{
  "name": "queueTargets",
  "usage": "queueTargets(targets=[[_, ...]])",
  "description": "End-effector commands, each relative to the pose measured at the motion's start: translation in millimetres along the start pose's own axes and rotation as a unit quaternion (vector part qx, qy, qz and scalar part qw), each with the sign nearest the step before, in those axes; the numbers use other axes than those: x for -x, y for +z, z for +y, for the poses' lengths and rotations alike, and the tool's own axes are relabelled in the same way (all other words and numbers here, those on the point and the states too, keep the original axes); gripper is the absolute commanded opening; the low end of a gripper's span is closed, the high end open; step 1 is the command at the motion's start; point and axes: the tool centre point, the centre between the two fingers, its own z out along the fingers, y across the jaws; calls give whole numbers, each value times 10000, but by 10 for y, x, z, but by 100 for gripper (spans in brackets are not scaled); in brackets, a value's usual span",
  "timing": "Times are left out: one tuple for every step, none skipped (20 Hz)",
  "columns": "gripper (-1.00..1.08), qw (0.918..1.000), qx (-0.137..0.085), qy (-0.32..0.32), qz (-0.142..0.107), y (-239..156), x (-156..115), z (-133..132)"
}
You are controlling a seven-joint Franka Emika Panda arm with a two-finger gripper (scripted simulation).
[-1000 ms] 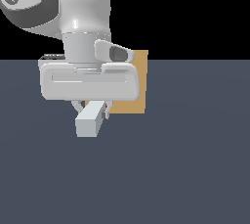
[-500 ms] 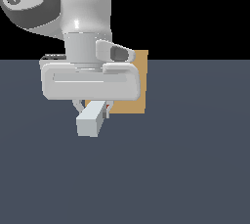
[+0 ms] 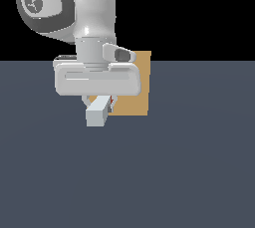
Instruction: Insert the peg into the horizontal hole in a box.
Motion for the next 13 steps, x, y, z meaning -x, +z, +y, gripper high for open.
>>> queueTargets(targets=[[-100, 10000, 16, -7, 2, -13, -214, 5], [-100, 10000, 19, -7, 2, -17, -293, 4], [-100, 10000, 19, -7, 2, -17, -366, 5], [-100, 10000, 19, -7, 2, -17, -432, 5], [-100, 10000, 19, -7, 2, -16, -492, 7], [-100, 10000, 19, -7, 2, -16, -544, 8], [-100, 10000, 22, -6, 2, -20, -589, 9], [-100, 10000, 22, -6, 2, -20, -628, 10], [-100, 10000, 22, -6, 2, -20, -660, 11], [-100, 10000, 22, -6, 2, -20, -684, 12], [-100, 10000, 22, -6, 2, -20, -702, 13], [-100, 10000, 22, -6, 2, -20, -713, 14], [-100, 10000, 22, -6, 2, -20, -716, 14]])
